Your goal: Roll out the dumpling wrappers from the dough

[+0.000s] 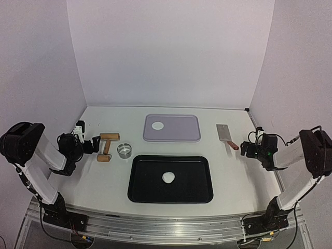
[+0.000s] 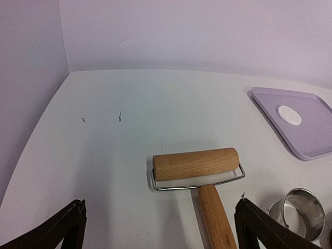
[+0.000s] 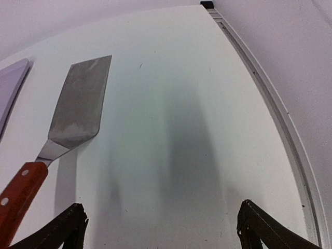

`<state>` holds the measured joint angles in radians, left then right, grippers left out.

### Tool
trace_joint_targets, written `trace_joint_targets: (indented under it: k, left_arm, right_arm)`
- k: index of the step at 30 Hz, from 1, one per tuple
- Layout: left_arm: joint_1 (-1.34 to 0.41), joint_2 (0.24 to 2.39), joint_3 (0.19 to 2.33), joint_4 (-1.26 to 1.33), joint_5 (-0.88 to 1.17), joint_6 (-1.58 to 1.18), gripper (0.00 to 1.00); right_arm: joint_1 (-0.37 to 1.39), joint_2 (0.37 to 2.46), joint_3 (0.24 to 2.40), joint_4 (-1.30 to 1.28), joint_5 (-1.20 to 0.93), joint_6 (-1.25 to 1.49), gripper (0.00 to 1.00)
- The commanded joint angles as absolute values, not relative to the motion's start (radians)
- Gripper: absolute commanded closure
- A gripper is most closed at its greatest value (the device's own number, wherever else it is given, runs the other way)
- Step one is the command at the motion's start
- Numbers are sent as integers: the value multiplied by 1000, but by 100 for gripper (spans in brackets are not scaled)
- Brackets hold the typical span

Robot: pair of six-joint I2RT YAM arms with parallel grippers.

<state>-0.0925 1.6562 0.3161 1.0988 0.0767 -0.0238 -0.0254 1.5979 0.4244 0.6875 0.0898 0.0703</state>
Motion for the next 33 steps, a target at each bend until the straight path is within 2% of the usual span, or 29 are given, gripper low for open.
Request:
trace_joint_targets:
  k: [1,5,8,12,15,17,19,23,27,30,33]
  left_arm:
    - [-93,1657,326,1121,85,-16,0]
    - [-93,1575,324,1078,84,-15,0]
    - [-94,1437,424,775,188,37,0]
    - [-93,1303,518,593,309,78,0]
    - [-94,1270,643,325,588,388,0]
    - [-93,1303,761,126,681,586,0]
    - [-93,1358,870,-75,725,820,0]
    - [-93,1488,1069,-552,768,1553,0]
    - [-92,1654,1233,-933,649,2140,10]
    - [-98,1749,1299,-972,584,2342,10]
    - [-127,1802,1304,-868,490,2382,11]
  right_arm:
    - [-26,1428,433,630,140,96,2]
    - [-26,1257,448,507,142,134,2]
    - [-26,1167,521,334,47,141,2]
    - [-26,1085,602,237,-23,185,2]
    - [-26,1061,668,250,-110,227,2]
    - [-26,1080,720,249,-193,245,2]
    - [-26,1112,774,248,-295,267,2]
    - [-24,1163,837,249,-435,332,2]
    - [-7,1195,861,249,-485,352,2]
    - [36,1190,855,249,-486,344,2]
    - [59,1169,844,249,-485,339,2]
